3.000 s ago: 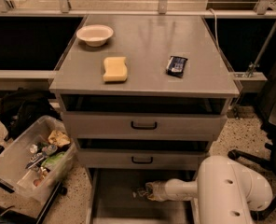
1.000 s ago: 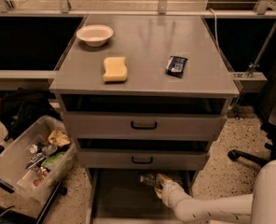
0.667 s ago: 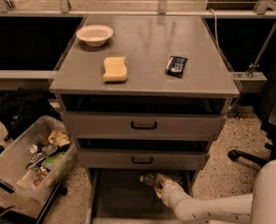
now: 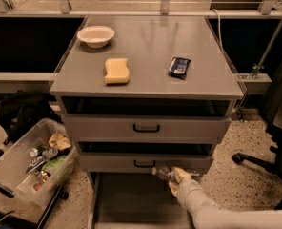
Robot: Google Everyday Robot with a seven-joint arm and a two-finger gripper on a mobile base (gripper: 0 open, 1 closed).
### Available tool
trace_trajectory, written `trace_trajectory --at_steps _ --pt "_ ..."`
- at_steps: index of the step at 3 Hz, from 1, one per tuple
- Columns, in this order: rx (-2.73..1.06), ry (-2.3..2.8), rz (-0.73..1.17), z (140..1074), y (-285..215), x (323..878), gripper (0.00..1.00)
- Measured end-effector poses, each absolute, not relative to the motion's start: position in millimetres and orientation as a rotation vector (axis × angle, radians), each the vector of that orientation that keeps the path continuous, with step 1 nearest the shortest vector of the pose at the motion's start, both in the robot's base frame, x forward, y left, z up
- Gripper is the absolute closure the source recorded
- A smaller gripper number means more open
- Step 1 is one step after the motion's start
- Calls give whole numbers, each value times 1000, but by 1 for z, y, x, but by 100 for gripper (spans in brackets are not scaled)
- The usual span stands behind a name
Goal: Pick water bottle from bottom drawer and place on counter
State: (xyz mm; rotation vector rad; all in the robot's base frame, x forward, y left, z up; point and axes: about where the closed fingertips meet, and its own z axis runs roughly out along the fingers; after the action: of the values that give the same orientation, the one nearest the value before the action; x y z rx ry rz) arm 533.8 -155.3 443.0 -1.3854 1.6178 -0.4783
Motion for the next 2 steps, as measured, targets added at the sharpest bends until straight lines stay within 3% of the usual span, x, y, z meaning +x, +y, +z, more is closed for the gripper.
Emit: trace_trajectory --at_steps 1,2 --pt "-1282 1561 -624 539 -189 533 100" --pt "-1281 1520 -678 570 -195 540 100"
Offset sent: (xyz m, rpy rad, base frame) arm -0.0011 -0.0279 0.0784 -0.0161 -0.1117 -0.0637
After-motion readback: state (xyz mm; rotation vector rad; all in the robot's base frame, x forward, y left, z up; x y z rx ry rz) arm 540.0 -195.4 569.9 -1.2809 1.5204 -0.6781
